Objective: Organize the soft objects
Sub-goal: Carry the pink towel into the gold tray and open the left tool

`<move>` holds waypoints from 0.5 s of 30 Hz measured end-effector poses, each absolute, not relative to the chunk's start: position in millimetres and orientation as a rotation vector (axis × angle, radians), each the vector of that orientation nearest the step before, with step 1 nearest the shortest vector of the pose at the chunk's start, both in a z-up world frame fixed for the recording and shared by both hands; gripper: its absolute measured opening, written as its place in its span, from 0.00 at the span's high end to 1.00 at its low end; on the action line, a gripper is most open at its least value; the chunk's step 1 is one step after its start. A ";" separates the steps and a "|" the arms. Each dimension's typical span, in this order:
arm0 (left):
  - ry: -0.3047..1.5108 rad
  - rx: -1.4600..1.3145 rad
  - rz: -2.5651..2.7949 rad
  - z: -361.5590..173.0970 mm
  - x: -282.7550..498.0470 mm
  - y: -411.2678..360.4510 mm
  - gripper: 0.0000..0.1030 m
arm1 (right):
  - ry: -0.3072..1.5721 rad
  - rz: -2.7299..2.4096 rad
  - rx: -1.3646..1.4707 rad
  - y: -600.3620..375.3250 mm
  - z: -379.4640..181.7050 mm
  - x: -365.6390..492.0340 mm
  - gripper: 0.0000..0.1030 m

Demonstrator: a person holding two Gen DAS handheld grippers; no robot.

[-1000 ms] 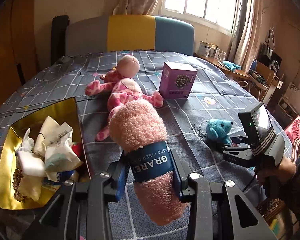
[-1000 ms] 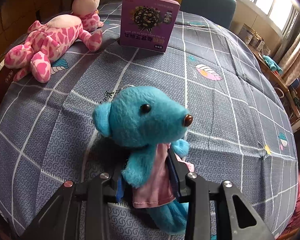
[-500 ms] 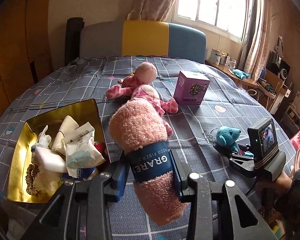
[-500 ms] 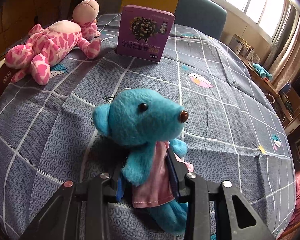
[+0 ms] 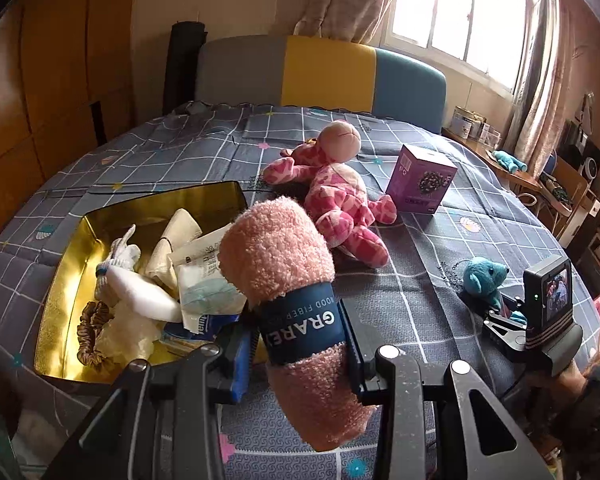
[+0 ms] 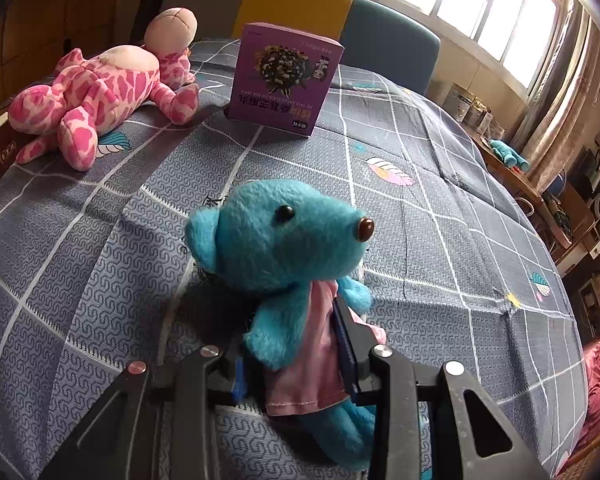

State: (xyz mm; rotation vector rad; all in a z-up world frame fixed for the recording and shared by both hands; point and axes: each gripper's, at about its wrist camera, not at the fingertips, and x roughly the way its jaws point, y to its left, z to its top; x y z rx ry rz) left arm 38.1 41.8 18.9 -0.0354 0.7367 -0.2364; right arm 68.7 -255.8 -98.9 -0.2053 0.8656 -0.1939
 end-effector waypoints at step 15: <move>0.767 -0.168 -0.095 13.9 44.0 120.5 0.62 | 0.857 -0.196 -0.205 -256.4 -97.8 66.6 0.66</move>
